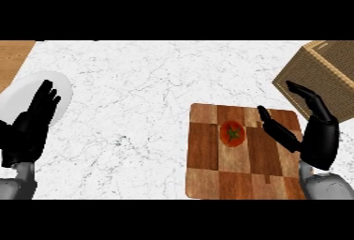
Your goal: Pick the tomato from the cutting board and place it in the basket
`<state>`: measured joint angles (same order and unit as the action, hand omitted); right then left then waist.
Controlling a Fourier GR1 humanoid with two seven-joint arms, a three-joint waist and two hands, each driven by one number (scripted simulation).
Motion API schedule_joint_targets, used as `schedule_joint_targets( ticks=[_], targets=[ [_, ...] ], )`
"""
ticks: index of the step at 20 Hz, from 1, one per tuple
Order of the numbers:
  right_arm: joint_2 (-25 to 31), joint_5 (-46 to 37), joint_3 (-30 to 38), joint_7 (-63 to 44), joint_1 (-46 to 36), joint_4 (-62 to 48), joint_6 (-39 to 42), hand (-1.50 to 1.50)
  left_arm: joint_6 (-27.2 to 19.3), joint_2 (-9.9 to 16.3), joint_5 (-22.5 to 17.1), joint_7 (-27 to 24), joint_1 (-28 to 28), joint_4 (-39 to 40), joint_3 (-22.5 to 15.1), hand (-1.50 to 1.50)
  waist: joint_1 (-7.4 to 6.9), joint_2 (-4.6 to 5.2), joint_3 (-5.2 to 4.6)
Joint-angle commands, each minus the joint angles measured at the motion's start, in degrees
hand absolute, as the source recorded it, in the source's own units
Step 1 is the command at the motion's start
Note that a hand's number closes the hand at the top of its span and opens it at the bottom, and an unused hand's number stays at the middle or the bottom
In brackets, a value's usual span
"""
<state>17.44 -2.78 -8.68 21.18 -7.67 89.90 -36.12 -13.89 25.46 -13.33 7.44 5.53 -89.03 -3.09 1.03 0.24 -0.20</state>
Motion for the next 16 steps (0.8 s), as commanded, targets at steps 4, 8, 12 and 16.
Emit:
schedule_joint_targets(
  ticks=[4, 8, 12, 16],
  targets=[
    [-4.3, -20.1, -0.1, -14.5, 2.6, -2.0, -23.6, -1.50, -1.3, -0.6, 1.3, 2.1, 1.5, -0.9, -1.0, 0.00, 0.33, -0.82, -0.29],
    [0.5, -26.9, -2.5, -28.3, 7.3, -1.8, -14.3, -1.50, -1.4, -0.9, 1.7, 0.5, 1.0, 2.1, -0.3, 0.00, 1.18, -0.61, -0.69],
    [6.5, -29.9, -6.5, -36.4, 14.8, -2.3, -2.1, -1.50, -1.7, -1.3, 1.9, -0.3, 0.3, 2.0, -0.4, 0.00, 1.71, -0.53, -0.85],
    [8.5, -33.4, -11.3, -49.1, 15.2, 6.1, 7.9, -1.50, -1.8, -0.7, 2.1, 2.0, 3.2, 2.2, -0.2, 0.00, 1.62, -0.71, -0.62]
  ],
)
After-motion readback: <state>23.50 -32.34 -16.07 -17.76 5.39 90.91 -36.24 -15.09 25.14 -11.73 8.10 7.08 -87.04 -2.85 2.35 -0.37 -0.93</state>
